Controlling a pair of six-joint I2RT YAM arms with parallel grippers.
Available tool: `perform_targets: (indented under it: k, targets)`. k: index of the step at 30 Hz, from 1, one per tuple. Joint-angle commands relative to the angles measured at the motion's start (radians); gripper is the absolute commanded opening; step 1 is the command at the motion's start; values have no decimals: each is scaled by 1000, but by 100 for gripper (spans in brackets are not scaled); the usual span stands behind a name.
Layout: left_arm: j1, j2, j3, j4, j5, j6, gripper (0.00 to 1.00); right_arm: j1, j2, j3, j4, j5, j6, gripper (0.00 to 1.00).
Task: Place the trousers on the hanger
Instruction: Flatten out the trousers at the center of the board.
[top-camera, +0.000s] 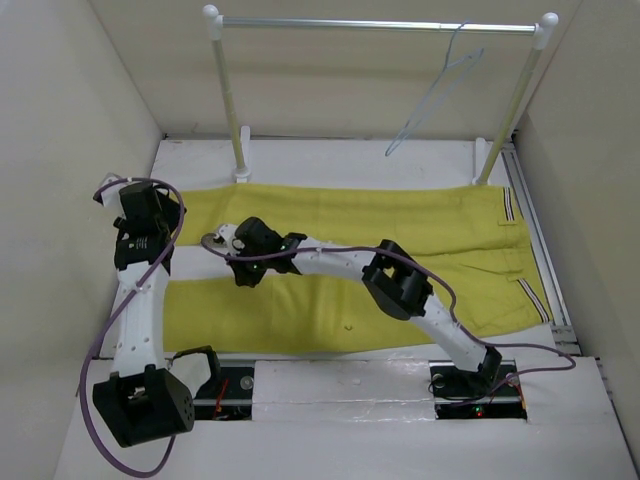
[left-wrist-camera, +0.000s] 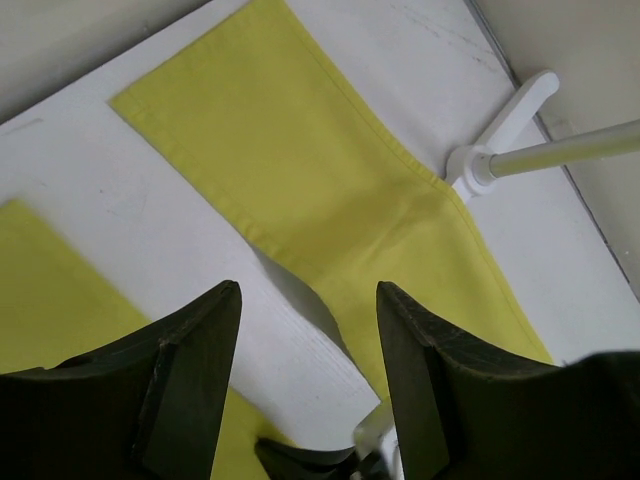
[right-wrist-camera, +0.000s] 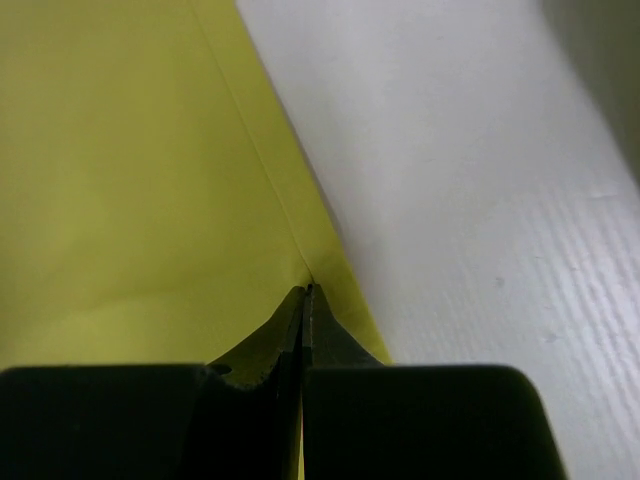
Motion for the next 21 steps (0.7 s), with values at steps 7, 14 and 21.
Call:
perform_targets:
  k: [7, 14, 21]
  targets:
    - [-1, -37, -223, -87, 46, -66, 52, -130, -166, -29, 68, -145, 32, 32]
    - [-1, -71, -353, -41, 146, -173, 50, -150, -516, -382, 79, -206, -46, 57]
    - [38, 124, -379, 56, 108, -163, 50, -254, -988, -980, 183, -32, 63, 0]
